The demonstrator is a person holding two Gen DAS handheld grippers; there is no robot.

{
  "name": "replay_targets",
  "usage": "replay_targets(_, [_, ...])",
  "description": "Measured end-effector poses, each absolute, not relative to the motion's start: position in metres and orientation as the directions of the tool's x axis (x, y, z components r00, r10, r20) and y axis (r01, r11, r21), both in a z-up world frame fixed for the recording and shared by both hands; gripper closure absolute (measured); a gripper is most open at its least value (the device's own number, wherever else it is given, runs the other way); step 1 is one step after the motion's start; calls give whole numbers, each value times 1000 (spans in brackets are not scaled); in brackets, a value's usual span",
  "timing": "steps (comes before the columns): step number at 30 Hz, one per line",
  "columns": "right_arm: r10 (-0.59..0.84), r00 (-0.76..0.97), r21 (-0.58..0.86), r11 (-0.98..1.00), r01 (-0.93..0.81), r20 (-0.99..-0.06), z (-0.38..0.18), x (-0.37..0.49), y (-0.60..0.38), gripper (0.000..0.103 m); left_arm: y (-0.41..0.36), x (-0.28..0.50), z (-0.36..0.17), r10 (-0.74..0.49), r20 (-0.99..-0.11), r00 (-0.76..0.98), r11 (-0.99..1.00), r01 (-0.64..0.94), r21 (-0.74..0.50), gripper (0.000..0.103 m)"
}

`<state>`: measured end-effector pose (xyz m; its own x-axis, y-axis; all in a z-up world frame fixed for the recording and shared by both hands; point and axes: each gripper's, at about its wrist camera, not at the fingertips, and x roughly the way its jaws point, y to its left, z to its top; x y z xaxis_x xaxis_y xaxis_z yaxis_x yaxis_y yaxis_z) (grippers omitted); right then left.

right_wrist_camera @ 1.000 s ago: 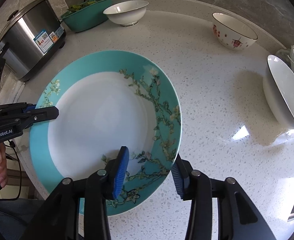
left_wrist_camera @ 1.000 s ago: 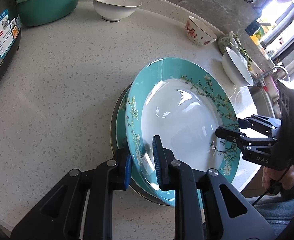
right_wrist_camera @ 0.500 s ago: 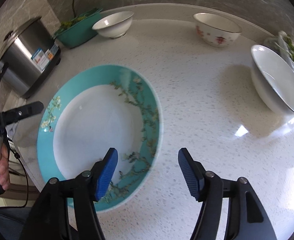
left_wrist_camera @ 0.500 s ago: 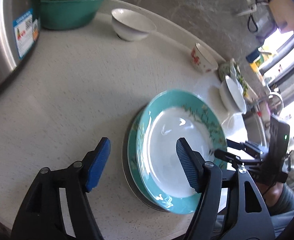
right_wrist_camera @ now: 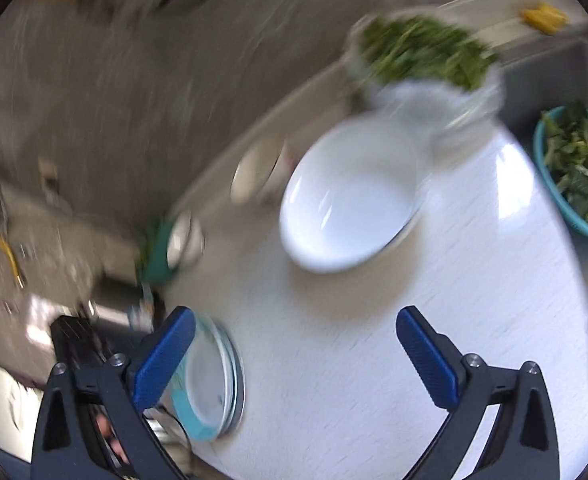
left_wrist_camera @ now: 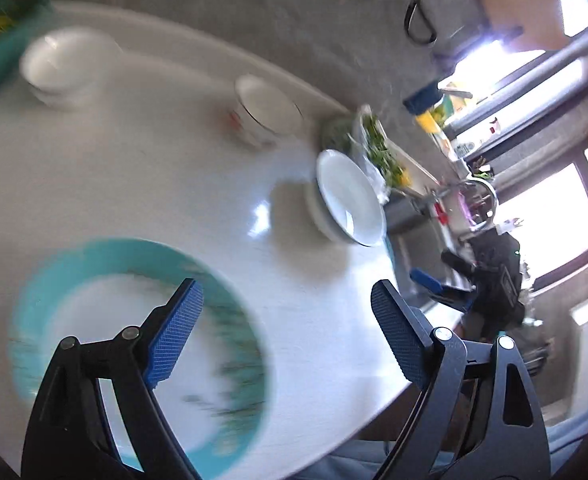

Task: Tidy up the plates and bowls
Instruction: 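Move both grippers to the large white bowl rim and close them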

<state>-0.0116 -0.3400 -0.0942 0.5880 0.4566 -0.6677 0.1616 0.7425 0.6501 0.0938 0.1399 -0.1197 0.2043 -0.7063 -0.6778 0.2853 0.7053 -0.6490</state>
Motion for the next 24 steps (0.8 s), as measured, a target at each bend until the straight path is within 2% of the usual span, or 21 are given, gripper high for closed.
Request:
replay_targets(4, [481, 619, 714, 674, 192, -621, -97, 2, -405, 0, 73, 117, -116, -676, -711, 194, 730, 313, -608, 17])
replay_targets(7, [470, 596, 704, 668, 241, -651, -107, 13, -434, 0, 25, 137, -118, -612, -768, 191, 773, 349, -529, 17])
replay_targets(12, [542, 570, 749, 627, 214, -617, -126, 27, -456, 11, -34, 173, -137, -505, -838, 209, 829, 389, -402, 17])
replay_targets(15, [583, 543, 756, 634, 160, -604, -132, 41, -448, 15, -53, 193, -158, -488, -853, 183, 838, 369, -401, 17])
replay_targets(17, [599, 528, 756, 640, 138, -602, -136, 50, -444, 21, -60, 204, -171, -480, -863, 156, 845, 348, -406, 17])
replay_targets(24, [638, 456, 761, 630, 152, -620, -160, 79, -441, 27, -69, 214, -187, -438, -886, 153, 858, 365, -361, 17])
